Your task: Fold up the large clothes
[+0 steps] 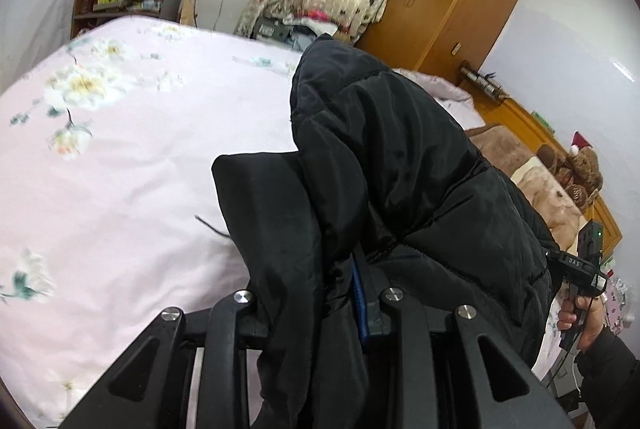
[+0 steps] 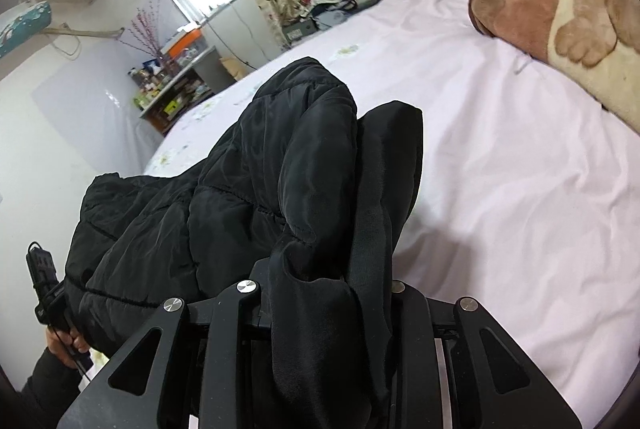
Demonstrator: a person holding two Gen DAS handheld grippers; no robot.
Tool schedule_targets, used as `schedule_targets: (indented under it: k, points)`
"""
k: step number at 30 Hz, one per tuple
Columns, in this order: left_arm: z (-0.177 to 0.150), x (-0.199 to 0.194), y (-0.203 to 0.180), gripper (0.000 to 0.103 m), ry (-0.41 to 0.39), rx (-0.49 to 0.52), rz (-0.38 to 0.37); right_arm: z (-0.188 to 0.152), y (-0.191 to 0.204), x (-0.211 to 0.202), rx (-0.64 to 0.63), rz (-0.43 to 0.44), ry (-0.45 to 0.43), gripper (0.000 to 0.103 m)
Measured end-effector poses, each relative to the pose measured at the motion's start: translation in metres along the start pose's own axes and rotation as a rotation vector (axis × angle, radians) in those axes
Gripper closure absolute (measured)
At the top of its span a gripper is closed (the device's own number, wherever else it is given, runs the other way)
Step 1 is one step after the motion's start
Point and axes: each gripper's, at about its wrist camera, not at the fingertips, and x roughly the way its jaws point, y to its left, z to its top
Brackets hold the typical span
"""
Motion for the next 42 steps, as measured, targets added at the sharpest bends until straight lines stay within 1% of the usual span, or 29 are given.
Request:
schedule_targets:
  k: [2,4,5,6,7,8,9,10,11,14,15,17,19,21,22,23,24,26,27,28,29,31,33,37,40,41,42]
  points:
    - [-0.011,0.022,0.006,0.073,0.036,0.001,0.022,-0.002,-0.013,0.017,0.008,-0.004,0.018,0.075]
    - [-0.027,0.046,0.017,0.073,0.090,-0.004,0.062,-0.007,-0.030,0.041,0.037,-0.009,0.050,0.074]
    - [-0.036,0.057,0.025,0.071,0.119,-0.018,0.087,-0.009,-0.036,0.049,0.049,-0.015,0.064,0.071]
    - [-0.045,0.064,0.035,0.068,0.140,-0.038,0.096,-0.015,-0.045,0.060,0.073,-0.027,0.082,0.070]
    - [-0.055,0.070,0.045,0.066,0.157,-0.069,0.094,-0.020,-0.054,0.069,0.106,-0.027,0.089,0.065]
    - [-0.062,0.072,0.054,0.062,0.164,-0.097,0.085,-0.023,-0.061,0.073,0.137,-0.020,0.092,0.056]
    - [-0.066,0.070,0.058,0.057,0.160,-0.112,0.075,-0.027,-0.069,0.077,0.169,-0.018,0.096,0.052]
    - [-0.069,0.066,0.060,0.054,0.151,-0.114,0.070,-0.031,-0.074,0.079,0.184,-0.022,0.095,0.042]
    - [-0.070,0.062,0.060,0.052,0.146,-0.109,0.072,-0.032,-0.076,0.078,0.187,-0.028,0.094,0.036]
    - [-0.067,0.045,0.061,0.052,0.148,-0.102,0.078,-0.032,-0.073,0.065,0.182,-0.047,0.078,0.034]
    - [-0.064,0.036,0.062,0.052,0.137,-0.095,0.092,-0.031,-0.067,0.056,0.161,-0.071,0.069,0.034]
    - [-0.058,0.015,0.058,0.053,0.092,-0.058,0.139,-0.031,-0.058,0.040,0.123,-0.115,0.044,0.034]
    - [-0.047,-0.005,0.050,0.054,0.031,-0.024,0.182,-0.026,-0.046,0.021,0.070,-0.182,0.002,0.034]
    - [-0.030,-0.014,0.033,0.054,-0.017,0.020,0.178,-0.018,-0.028,0.001,0.000,-0.248,-0.085,0.034]
    - [-0.022,-0.013,0.022,0.054,-0.030,0.046,0.164,-0.013,-0.015,-0.005,-0.040,-0.254,-0.120,0.034]
    - [-0.015,-0.008,0.010,0.053,-0.036,0.079,0.156,-0.009,-0.006,-0.004,-0.063,-0.257,-0.128,0.034]
    - [-0.009,0.001,-0.003,0.053,-0.037,0.115,0.157,-0.005,0.007,0.001,-0.097,-0.269,-0.128,0.034]
    - [-0.001,0.026,-0.024,0.053,-0.020,0.156,0.152,0.000,0.034,0.024,-0.203,-0.281,-0.097,0.034]
    - [0.000,0.042,-0.031,0.053,0.004,0.171,0.157,0.000,0.041,0.036,-0.234,-0.292,-0.080,0.034]
    - [-0.001,0.058,-0.033,0.053,0.034,0.188,0.181,0.002,0.046,0.052,-0.252,-0.298,-0.050,0.034]
    - [-0.006,0.073,-0.034,0.053,0.066,0.200,0.214,0.003,0.046,0.069,-0.256,-0.300,-0.007,0.034]
    - [-0.018,0.088,-0.028,0.051,0.101,0.197,0.244,-0.002,0.034,0.102,-0.253,-0.338,0.074,0.034]
    - [-0.024,0.088,-0.024,0.051,0.098,0.188,0.246,-0.009,0.022,0.108,-0.232,-0.330,0.076,0.034]
    - [-0.021,0.084,-0.030,0.051,0.103,0.191,0.249,-0.008,0.020,0.099,-0.217,-0.343,0.079,0.034]
    - [-0.016,0.074,-0.038,0.052,0.100,0.175,0.250,-0.009,0.035,0.077,-0.221,-0.374,0.066,0.034]
    - [-0.017,0.065,-0.041,0.052,0.093,0.171,0.249,-0.009,0.042,0.074,-0.224,-0.367,0.052,0.034]
    - [-0.020,0.054,-0.044,0.052,0.079,0.172,0.249,-0.013,0.050,0.061,-0.228,-0.354,0.031,0.034]
